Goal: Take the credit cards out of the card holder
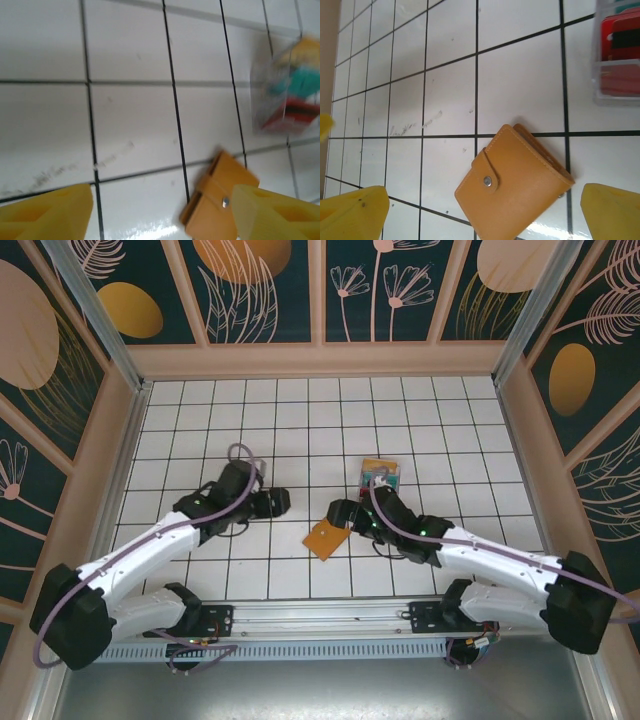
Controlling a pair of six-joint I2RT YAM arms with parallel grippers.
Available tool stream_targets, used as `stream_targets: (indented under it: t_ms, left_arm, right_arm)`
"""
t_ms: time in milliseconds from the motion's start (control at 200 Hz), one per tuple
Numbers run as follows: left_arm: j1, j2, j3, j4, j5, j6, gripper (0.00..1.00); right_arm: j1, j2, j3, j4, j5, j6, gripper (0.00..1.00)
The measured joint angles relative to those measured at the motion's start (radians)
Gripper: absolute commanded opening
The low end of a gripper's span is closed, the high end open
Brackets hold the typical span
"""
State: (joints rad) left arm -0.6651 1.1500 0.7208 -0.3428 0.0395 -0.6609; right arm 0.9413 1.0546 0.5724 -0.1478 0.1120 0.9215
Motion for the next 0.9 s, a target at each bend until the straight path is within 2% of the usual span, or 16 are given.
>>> stream_targets:
  t_ms: [200, 310, 420, 591, 901]
  left_arm:
    - [-0.216, 0.122, 0.052, -0.043, -0.076, 0.038, 0.6]
    - [-0.302, 0.186, 0.095, -0.055, -0.11, 0.074, 0.52]
    - [-0.365, 0.267, 0.145, -0.066, -0.142, 0.105, 0.5]
    - [-0.409, 0.376, 0.212, -0.085, -0.188, 0.138, 0.4]
    - [-0.424, 0.498, 0.286, -0.098, -0.223, 0.166, 0.38]
  right_arm:
    - [-0.003, -0.103, -0.042, -0.084, 0.035, 0.002, 0.99]
    - [-0.003, -0.15, -0.062, -0.11, 0.055, 0.012, 0.99]
    - [-0.003, -0.182, -0.076, -0.126, 0.068, 0.027, 0.99]
    - [-0.003, -0.192, -0.08, -0.149, 0.079, 0.039, 0.99]
    - [-0.003, -0.214, -0.091, -0.16, 0.09, 0.058, 0.99]
